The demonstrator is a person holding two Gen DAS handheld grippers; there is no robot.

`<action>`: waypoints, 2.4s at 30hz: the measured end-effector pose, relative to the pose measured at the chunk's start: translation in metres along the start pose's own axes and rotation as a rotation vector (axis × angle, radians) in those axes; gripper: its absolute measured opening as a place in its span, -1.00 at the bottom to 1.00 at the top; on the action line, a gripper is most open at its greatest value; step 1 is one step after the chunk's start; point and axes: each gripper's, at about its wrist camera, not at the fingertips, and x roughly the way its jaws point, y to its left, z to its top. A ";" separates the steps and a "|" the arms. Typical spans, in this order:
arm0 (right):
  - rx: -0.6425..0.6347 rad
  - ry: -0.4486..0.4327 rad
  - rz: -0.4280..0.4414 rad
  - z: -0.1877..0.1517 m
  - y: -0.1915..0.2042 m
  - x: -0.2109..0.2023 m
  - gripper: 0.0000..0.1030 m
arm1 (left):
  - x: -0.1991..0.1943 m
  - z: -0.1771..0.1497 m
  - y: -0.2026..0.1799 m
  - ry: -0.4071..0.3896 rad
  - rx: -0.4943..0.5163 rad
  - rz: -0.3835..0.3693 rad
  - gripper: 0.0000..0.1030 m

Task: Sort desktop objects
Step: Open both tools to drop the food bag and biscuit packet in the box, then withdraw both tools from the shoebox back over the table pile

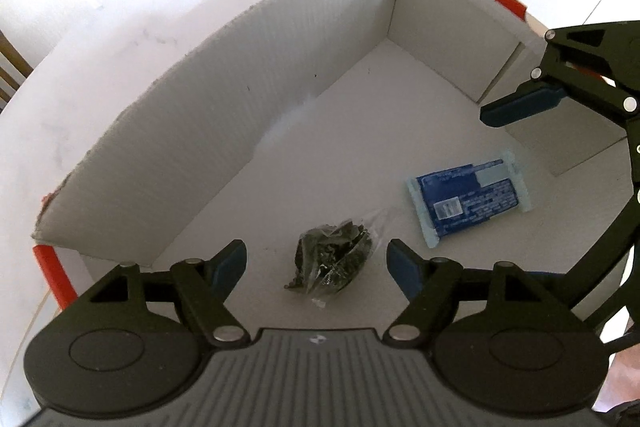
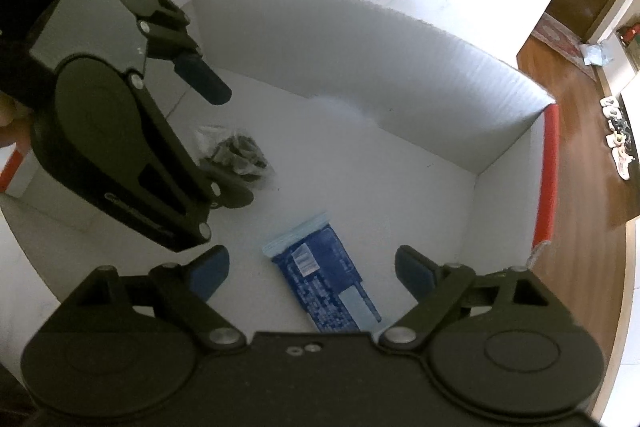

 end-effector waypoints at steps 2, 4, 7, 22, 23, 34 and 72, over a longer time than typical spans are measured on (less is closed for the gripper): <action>0.003 -0.012 0.003 -0.002 0.001 -0.008 0.75 | -0.006 0.000 -0.002 -0.012 -0.003 -0.004 0.49; 0.005 -0.028 0.007 -0.003 0.001 -0.013 0.75 | -0.019 -0.018 0.012 -0.026 -0.003 -0.008 0.49; 0.019 -0.051 0.010 -0.005 0.002 -0.023 0.75 | -0.025 -0.011 0.007 -0.045 -0.004 -0.014 0.49; 0.079 -0.169 0.001 -0.023 0.002 -0.068 0.72 | -0.065 -0.027 0.006 -0.198 -0.060 -0.030 0.49; 0.076 -0.175 -0.007 -0.024 0.003 -0.069 0.72 | -0.067 -0.029 0.005 -0.207 -0.063 -0.029 0.49; 0.075 -0.241 -0.009 -0.034 0.017 -0.081 0.71 | -0.103 -0.057 -0.004 -0.327 -0.139 -0.026 0.49; 0.184 -0.354 -0.012 -0.016 0.157 -0.107 0.76 | -0.171 -0.224 0.045 -0.512 -0.235 0.086 0.71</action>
